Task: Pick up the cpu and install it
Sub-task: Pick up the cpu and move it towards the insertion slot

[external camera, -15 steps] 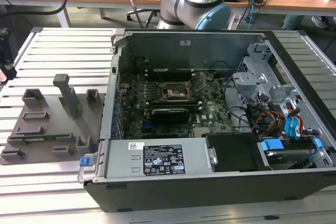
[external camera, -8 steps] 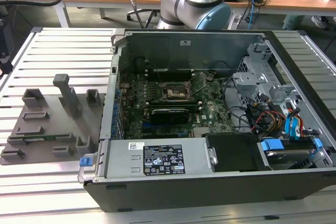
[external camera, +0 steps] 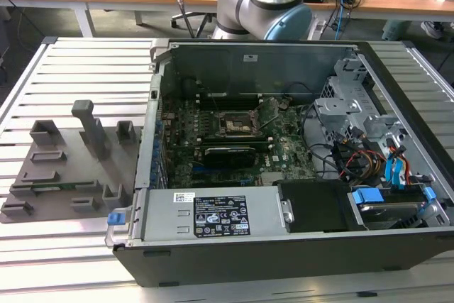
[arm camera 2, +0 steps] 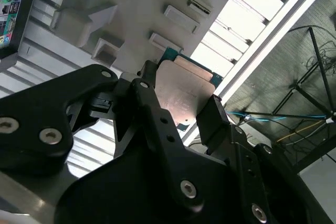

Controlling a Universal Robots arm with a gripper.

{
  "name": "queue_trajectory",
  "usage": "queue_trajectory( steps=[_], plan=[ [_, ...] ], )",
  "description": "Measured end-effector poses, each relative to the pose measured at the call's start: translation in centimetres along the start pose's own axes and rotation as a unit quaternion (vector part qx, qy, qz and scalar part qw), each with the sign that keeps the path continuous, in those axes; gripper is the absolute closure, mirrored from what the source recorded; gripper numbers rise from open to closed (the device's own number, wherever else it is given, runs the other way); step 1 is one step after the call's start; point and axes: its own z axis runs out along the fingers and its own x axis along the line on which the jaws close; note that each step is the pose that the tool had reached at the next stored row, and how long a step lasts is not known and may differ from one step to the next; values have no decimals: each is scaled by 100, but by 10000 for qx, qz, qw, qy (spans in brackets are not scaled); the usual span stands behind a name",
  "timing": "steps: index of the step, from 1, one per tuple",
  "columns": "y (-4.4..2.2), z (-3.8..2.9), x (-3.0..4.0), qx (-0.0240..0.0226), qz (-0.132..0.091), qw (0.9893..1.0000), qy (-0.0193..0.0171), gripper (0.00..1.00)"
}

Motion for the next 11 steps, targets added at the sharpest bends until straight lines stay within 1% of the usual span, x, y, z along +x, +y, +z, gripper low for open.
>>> queue_trajectory(
  steps=[1,2,11],
  plan=[
    [-1,-29,-1,0,0,10000,0,45],
    [-1,-39,-1,0,0,10000,0,45],
    [-1,-44,-2,0,0,10000,0,45]
  ],
)
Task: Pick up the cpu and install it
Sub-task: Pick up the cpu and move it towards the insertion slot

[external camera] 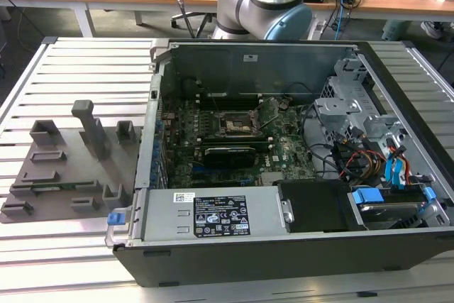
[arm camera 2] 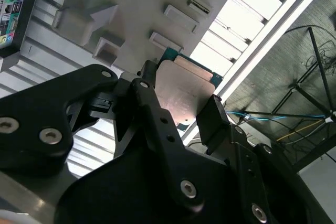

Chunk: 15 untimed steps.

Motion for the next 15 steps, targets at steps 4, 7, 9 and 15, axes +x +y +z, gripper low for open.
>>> queue_trajectory(
  steps=[4,7,9,15],
  plan=[
    [-2,1,-27,3,0,10000,0,45],
    [-4,2,-72,6,0,10000,0,45],
    [-5,3,-103,7,0,10000,0,45],
    [-13,7,-273,17,0,10000,1,45]
  ],
)
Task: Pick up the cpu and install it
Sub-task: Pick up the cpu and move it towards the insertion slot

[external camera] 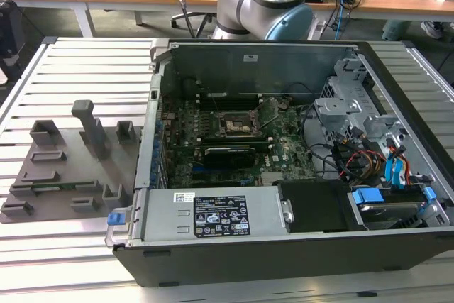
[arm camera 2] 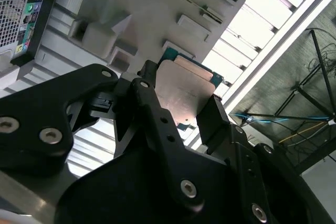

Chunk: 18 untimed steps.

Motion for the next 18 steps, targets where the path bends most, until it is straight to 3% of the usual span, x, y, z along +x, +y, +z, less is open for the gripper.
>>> queue_trajectory(
  steps=[7,18],
  plan=[
    [-11,6,-231,2,0,10000,0,45],
    [-25,15,-536,6,0,10000,0,45]
  ],
)
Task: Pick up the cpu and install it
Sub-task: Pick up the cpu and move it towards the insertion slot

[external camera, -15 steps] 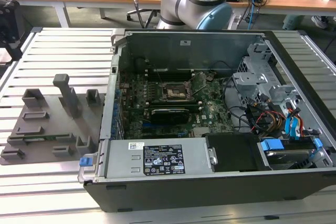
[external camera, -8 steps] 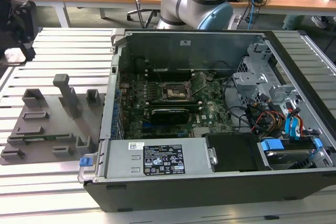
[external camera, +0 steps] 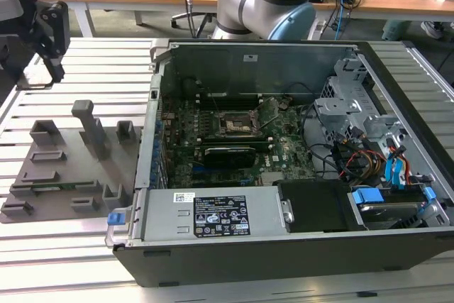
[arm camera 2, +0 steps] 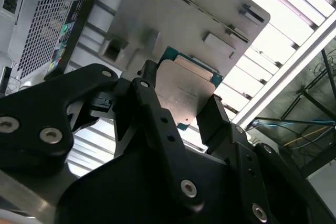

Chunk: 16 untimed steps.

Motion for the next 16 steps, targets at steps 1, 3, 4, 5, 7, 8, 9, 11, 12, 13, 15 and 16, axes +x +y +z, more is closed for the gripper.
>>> queue_trajectory(
  steps=[1,3,4,5,7,8,9,11,12,13,15,16],
  plan=[
    [-1,0,-24,0,0,10000,0,45],
    [-3,1,-72,1,0,10000,0,45],
    [-4,2,-88,0,0,10000,0,45],
    [-5,3,-114,0,0,10000,0,45],
    [-8,5,-174,0,0,10000,0,45],
    [-9,5,-194,1,0,10000,0,45],
    [-11,6,-227,1,0,10000,0,45],
    [-13,7,-268,3,0,10000,1,45],
    [-14,8,-293,4,0,10000,0,45],
    [-15,8,-317,4,0,10000,0,45],
    [-17,10,-357,6,0,10000,0,45],
    [-17,10,-374,6,0,10000,0,45]
  ],
)
